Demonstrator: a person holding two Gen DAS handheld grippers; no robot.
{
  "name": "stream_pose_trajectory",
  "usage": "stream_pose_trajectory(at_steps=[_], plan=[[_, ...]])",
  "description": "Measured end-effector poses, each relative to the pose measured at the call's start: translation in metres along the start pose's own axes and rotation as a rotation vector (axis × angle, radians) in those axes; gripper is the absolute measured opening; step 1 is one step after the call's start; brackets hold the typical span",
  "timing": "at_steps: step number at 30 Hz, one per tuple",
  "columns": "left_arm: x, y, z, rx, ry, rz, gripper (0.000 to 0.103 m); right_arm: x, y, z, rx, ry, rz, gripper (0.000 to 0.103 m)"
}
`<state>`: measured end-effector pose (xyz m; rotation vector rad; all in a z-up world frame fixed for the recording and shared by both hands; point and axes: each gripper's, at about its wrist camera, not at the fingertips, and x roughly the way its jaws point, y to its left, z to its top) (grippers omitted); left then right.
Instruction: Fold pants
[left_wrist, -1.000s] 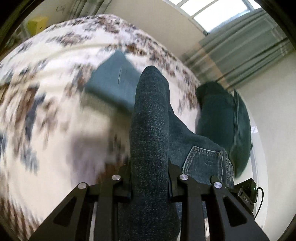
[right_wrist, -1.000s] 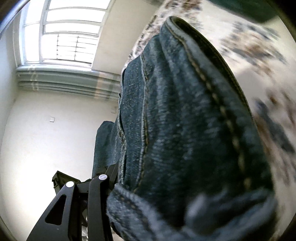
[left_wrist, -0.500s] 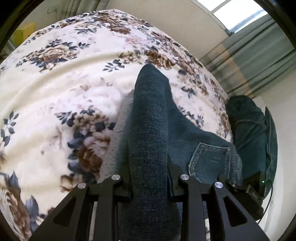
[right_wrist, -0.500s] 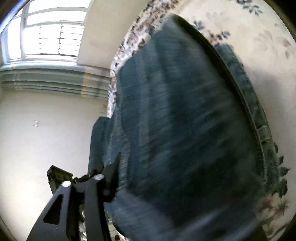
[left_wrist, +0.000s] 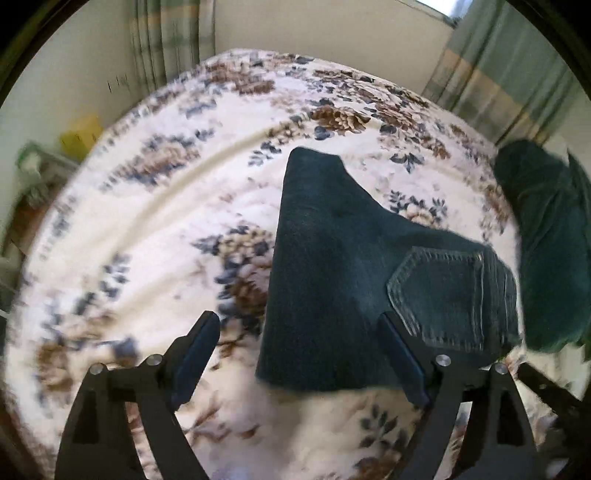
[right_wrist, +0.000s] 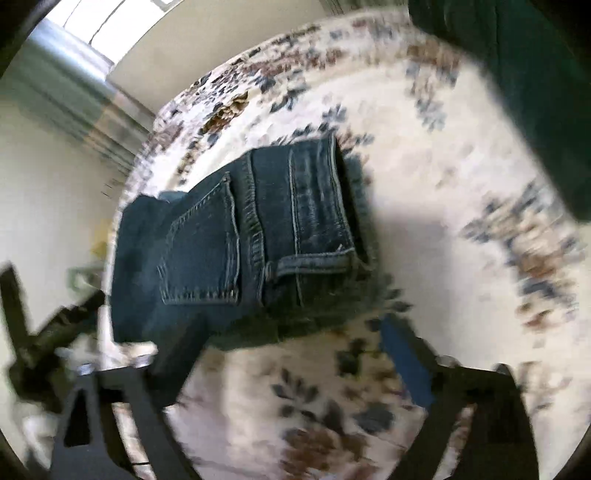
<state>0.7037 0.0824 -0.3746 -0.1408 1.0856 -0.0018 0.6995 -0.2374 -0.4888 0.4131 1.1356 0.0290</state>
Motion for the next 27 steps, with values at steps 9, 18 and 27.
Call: stream_pose_trajectory(at_steps=[9,18,27], plan=[[-0.118,-0.029,-0.040,0.099,-0.124,0.128,0.097,-0.170,0.080,-0.038,-0.160,-0.192,-0.257,0.103],[-0.252,-0.047,-0.080,0.108,-0.240,0.127,0.097,-0.347,0.107,-0.098,-0.225,-0.297,-0.229,0.103],[-0.386,-0.058,-0.138,0.108,-0.341,0.124,0.097,-0.511,0.117,-0.167,-0.288,-0.432,-0.167,0.103]])
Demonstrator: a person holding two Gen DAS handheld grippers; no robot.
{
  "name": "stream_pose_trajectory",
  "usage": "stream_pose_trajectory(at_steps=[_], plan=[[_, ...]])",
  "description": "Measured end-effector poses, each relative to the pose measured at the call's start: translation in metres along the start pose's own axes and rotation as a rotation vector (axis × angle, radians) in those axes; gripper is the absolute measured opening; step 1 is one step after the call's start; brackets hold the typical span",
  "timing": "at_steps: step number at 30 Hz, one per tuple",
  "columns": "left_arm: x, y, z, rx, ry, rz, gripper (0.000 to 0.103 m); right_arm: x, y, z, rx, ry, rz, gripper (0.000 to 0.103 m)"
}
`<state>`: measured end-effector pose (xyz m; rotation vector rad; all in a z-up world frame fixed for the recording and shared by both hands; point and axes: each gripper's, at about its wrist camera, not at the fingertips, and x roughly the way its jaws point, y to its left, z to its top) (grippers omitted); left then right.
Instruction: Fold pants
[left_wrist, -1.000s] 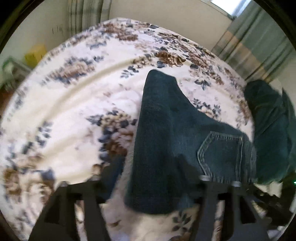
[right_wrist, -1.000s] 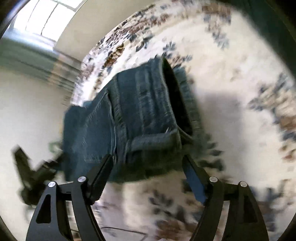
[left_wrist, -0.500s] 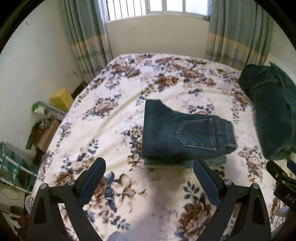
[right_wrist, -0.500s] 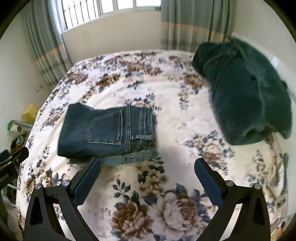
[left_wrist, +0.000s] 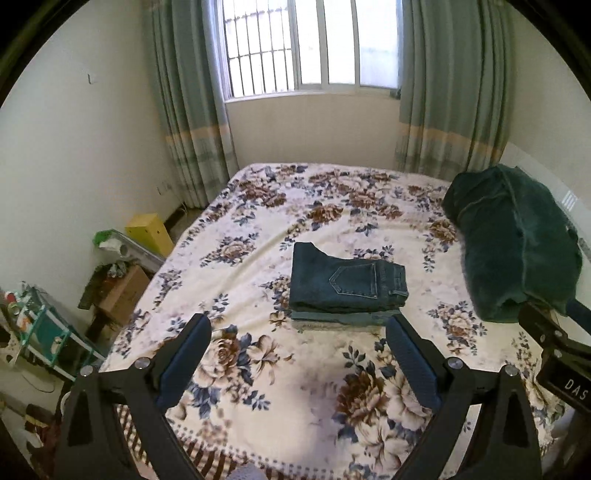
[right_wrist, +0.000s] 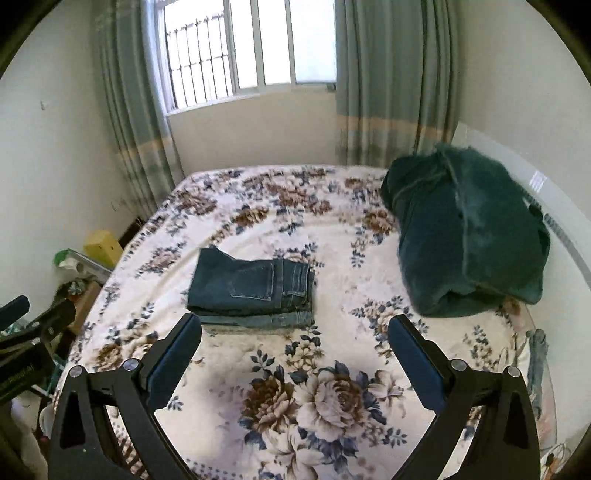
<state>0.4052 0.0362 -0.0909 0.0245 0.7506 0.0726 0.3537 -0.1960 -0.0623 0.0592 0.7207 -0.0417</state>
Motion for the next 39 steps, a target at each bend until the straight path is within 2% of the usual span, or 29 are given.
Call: stream_pose_trajectory(at_steps=[8,15,17,24,39], plan=[[-0.086,0.000,-0.013,-0.014,-0.052,0.000,0.097,-0.123,-0.006,-0.015,-0.036,-0.077,0.034,0.103],[-0.119,0.003,-0.016,-0.019,-0.069,-0.006,0.097,-0.184,-0.009,-0.019,-0.038,-0.114,0.040,0.103],[-0.123,0.004,-0.015,-0.018,-0.079,-0.005,0.103,-0.197,-0.010,-0.019,-0.034,-0.123,0.044,0.103],[-0.136,0.013,-0.017,-0.035,-0.111,0.000,0.103,-0.211,-0.011,-0.018,-0.025,-0.128,0.044,0.103],[-0.144,0.018,-0.025,-0.032,-0.091,-0.016,0.103,-0.214,-0.002,-0.019,-0.035,-0.113,0.066,0.103]])
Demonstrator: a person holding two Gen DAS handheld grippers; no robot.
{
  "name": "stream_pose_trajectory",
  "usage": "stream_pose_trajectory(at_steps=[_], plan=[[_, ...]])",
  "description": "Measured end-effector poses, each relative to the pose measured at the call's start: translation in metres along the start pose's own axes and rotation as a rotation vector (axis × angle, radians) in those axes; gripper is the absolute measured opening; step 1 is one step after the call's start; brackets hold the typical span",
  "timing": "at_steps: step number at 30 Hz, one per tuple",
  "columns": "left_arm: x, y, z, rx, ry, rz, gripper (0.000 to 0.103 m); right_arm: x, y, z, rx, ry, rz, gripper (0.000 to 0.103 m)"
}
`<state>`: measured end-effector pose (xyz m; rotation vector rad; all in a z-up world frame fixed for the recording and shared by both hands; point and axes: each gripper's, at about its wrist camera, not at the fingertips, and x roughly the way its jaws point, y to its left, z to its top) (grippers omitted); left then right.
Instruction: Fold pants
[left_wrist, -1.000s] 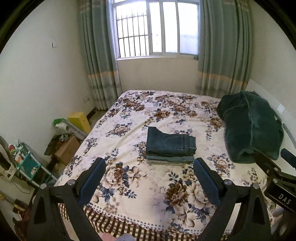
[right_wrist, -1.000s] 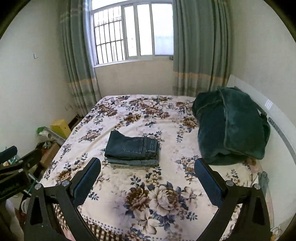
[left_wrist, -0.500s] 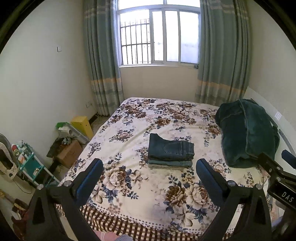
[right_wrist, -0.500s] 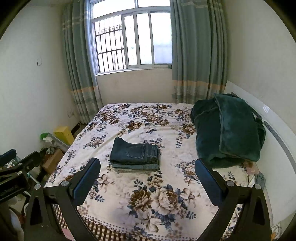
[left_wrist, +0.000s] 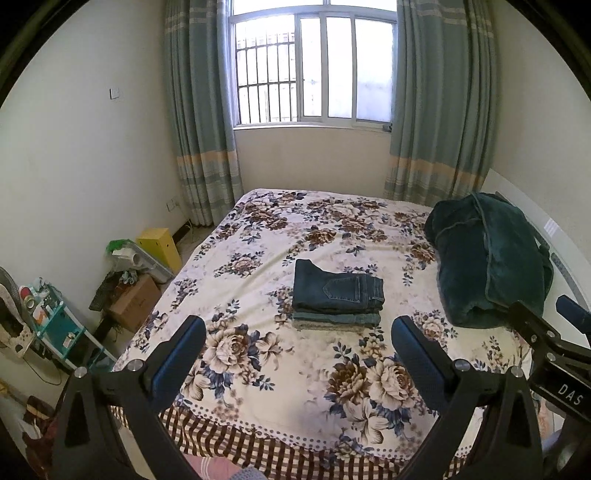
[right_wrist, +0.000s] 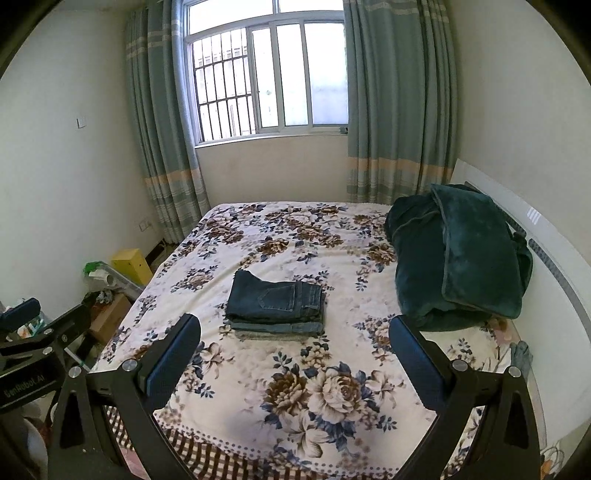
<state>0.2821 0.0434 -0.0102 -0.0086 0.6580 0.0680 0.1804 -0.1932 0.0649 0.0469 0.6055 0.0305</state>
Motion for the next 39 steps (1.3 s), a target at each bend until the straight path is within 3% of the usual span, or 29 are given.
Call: stream_pose_trajectory(at_steps=[39], plan=[[-0.016,0.006,0.001,-0.010,-0.013,0.006,0.103,-0.005,-0.002,-0.005,-0.010,-0.001,0.023,0.103]])
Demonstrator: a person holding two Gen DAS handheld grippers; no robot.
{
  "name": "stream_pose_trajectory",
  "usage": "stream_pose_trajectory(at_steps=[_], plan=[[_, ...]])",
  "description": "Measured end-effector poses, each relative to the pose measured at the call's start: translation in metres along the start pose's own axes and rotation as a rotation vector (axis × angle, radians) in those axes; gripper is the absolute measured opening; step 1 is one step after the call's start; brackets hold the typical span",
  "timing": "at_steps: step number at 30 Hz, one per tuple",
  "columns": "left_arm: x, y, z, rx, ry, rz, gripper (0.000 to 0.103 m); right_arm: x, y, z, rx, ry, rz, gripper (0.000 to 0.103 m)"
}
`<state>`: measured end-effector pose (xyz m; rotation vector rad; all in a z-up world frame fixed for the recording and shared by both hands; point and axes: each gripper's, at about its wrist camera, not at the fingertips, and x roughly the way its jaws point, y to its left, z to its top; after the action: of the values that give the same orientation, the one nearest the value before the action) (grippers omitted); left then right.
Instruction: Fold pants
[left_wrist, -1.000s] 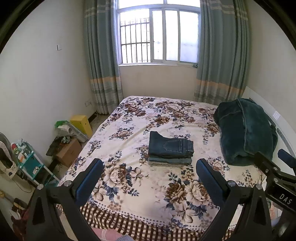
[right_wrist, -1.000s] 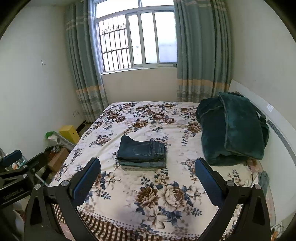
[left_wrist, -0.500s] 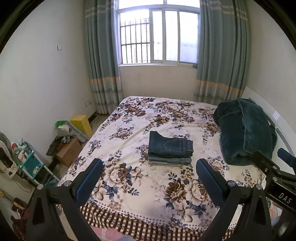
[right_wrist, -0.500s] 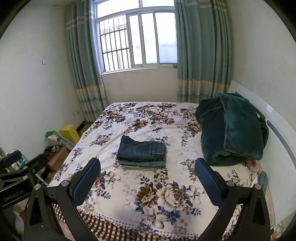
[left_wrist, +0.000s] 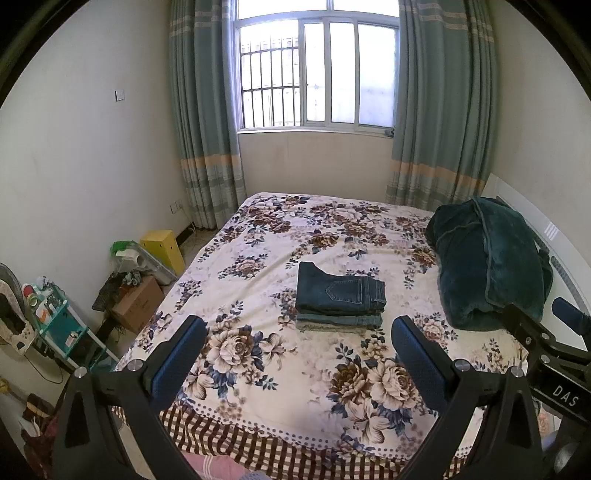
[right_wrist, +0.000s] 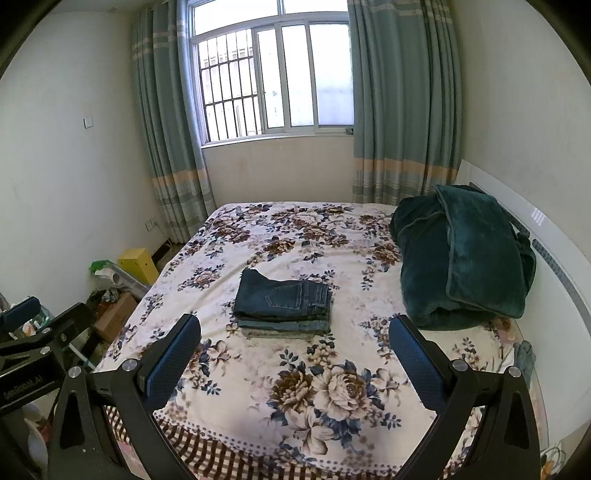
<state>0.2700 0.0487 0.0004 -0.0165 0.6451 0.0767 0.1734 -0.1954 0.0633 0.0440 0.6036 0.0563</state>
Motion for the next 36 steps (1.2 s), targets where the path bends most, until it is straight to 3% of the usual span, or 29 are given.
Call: stream_pose_trajectory(at_steps=[36], plan=[[-0.0024,0.0041,0.0060,0.004,0.001,-0.006,0.103,0.0014,-0.0005,0.0002,-0.004,0.003,0.006,0.103]])
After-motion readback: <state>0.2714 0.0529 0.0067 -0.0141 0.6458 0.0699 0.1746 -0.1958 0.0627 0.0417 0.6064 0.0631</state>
